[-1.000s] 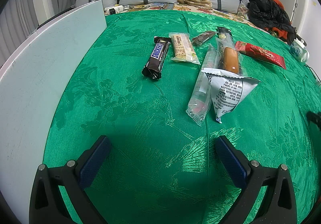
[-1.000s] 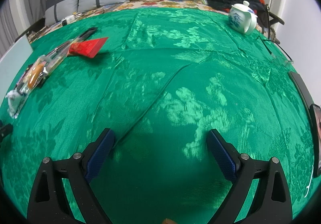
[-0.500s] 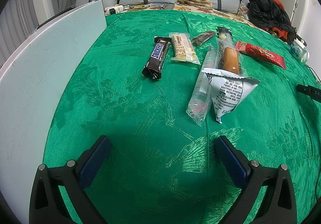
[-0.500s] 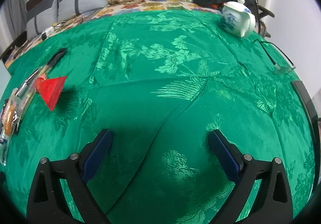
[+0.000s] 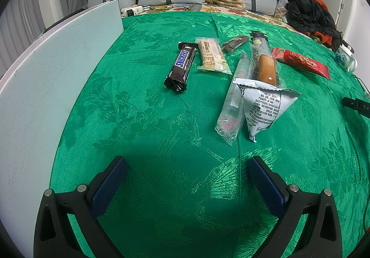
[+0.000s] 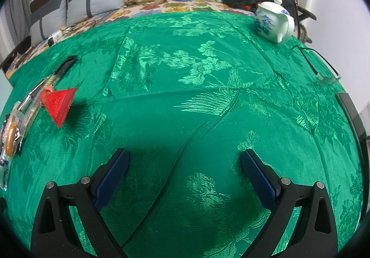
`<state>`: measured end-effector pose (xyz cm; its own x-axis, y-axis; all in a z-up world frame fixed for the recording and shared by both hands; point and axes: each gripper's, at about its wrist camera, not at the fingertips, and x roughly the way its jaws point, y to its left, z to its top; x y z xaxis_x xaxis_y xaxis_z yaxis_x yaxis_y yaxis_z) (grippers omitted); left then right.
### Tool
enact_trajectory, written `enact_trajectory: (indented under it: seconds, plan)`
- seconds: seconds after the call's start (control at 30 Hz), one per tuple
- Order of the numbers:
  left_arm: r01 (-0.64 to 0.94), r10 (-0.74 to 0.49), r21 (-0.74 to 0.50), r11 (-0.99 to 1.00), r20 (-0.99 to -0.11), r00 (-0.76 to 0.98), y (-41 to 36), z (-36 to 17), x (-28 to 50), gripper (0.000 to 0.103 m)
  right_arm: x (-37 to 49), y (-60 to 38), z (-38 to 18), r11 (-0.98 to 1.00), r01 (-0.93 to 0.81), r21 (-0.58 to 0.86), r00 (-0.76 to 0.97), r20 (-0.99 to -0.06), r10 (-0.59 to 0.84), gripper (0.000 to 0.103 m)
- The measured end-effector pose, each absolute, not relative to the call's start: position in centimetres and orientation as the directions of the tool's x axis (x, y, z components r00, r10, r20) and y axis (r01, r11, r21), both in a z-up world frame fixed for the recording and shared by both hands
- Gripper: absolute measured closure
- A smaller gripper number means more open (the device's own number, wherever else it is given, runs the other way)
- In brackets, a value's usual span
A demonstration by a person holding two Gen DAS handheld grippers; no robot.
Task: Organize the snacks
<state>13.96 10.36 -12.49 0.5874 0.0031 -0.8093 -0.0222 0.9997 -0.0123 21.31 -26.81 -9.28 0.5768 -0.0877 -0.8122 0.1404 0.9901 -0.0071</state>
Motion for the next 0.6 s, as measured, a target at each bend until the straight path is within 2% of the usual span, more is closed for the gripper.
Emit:
enact_trajectory:
  seconds: [0.6]
  plan:
    - [-0.022,0.002,-0.014,1.0,-0.809,0.587,10.44,-12.53,14.03,0.0,21.28,-26.81,-9.27,0.99,0.14,-0.007,0.576,-0.813,-0.087,0.003]
